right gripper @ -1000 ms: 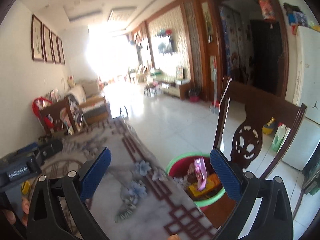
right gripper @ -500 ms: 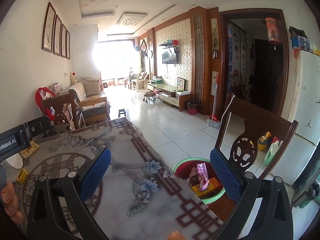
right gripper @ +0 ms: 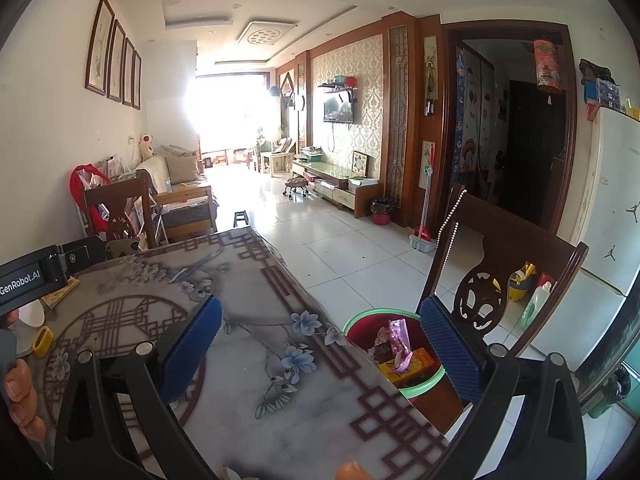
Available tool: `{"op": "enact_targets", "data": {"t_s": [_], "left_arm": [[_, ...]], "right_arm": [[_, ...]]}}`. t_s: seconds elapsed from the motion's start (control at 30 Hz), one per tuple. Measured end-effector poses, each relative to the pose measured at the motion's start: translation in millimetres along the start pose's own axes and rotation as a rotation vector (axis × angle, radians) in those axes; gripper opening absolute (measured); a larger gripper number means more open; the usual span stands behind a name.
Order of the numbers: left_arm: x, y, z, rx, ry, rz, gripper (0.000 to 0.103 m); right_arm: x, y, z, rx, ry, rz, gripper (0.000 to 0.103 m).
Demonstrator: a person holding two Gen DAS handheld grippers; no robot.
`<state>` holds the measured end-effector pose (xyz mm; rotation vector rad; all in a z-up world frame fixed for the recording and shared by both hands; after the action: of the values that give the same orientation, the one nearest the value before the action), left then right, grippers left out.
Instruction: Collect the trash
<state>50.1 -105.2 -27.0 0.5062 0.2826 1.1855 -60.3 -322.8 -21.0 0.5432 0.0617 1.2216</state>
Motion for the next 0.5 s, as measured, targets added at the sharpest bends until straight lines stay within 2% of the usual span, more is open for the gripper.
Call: {"op": "enact_targets", "data": {"t_s": [0.5], "left_arm": [[12.2,2.4,-0.5,0.006,0.019,0.014,0.098]], "right_arm": [[9.6,-2.3,0.0,0.018,0.025,0.016,0.096]]}}
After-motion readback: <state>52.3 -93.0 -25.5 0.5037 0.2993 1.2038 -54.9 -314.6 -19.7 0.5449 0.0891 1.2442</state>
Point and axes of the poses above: each gripper's, at about its wrist camera, not at the fingertips, and y roughly against the way its jaws point, x to its left, z to its top, the point moved 7 cm from there along -y, roughly the way its jaws point, and after that the axes turned 14 degrees about -y, right-handed, at the moved point
